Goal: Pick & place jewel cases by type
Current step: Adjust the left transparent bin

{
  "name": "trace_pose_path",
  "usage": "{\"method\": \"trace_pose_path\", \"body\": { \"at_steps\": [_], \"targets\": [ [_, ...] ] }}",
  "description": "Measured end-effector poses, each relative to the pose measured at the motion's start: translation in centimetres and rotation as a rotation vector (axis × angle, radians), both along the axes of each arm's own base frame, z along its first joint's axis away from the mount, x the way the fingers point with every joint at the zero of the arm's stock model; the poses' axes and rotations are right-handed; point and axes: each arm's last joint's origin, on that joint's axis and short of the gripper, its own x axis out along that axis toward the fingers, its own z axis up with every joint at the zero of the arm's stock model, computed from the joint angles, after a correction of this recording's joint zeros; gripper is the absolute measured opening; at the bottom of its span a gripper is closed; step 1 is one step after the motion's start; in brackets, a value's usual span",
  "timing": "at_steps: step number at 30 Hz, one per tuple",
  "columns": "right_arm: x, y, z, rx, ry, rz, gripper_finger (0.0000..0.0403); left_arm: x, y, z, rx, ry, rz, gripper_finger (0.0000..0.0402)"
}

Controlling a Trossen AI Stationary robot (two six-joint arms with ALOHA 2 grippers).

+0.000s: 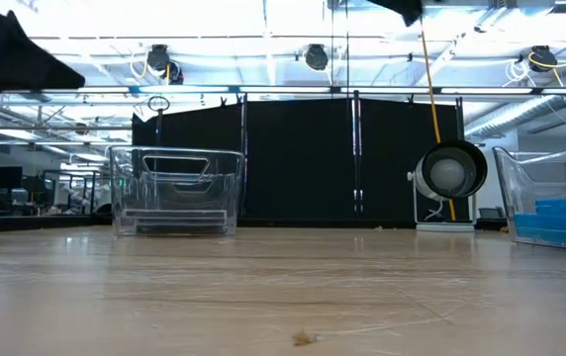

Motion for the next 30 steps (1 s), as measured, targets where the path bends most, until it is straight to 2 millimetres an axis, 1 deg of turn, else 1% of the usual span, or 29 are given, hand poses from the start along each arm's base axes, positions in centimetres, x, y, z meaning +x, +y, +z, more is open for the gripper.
{"method": "trace_pose_path", "body": {
  "at_steps": [3,5,7,9,11,13,15,17,20,22,25,29,30],
  "targets": [
    [-3.1,0.1,-1.7,0.002,-0.083,-0.073,0.0224,0.7,-0.1,-0.1,-0.051,0.033,-0.004,0.0005],
    [-4.9,0.1,-2.8,-0.003,-0.130,-0.116,0.0224,1.7,-0.6,0.1,-0.072,0.084,-0.055,0.0005],
    [-6.4,0.1,-3.9,-0.012,-0.165,-0.169,0.0224,3.2,-1.0,0.6,-0.082,0.139,-0.161,0.0003],
    [-7.6,0.1,-4.6,-0.022,-0.200,-0.213,0.0224,4.6,-1.0,1.2,-0.056,0.177,-0.325,0.0004],
    [-8.5,0.1,-5.1,-0.023,-0.230,-0.234,0.0224,5.6,-0.4,1.8,-0.015,0.170,-0.479,0.0007],
    [-9.3,0.2,-5.3,-0.019,-0.258,-0.233,0.0224,5.9,1.0,2.2,0.013,0.141,-0.540,0.0008],
    [-10.0,0.2,-5.4,-0.017,-0.262,-0.233,0.0224,5.4,2.9,2.1,0.018,0.124,-0.536,0.0005],
    [-10.6,0.3,-5.6,-0.019,-0.242,-0.233,0.0224,4.5,4.8,1.8,-0.001,0.078,-0.531,0.0003],
    [-11.5,0.4,-5.9,-0.023,-0.229,-0.233,0.0224,2.6,7.3,1.2,-0.030,-0.048,-0.560,0.0008],
    [-12.2,0.4,-5.9,-0.025,-0.234,-0.233,0.0224,1.3,8.6,0.4,-0.029,-0.123,-0.578,0.0009],
    [-13.5,0.5,-6.1,-0.033,-0.250,-0.232,0.0224,-0.4,10.0,-0.9,-0.027,-0.225,-0.575,0.0004],
    [-15.4,0.7,-6.4,-0.021,-0.286,-0.233,0.0224,-1.6,10.9,-0.7,-0.046,-0.239,-0.556,0.0009],
    [-15.6,0.7,-6.6,-0.013,-0.275,-0.233,0.0224,-1.8,11.0,-0.7,-0.049,-0.240,-0.563,0.0009]
  ]
}}
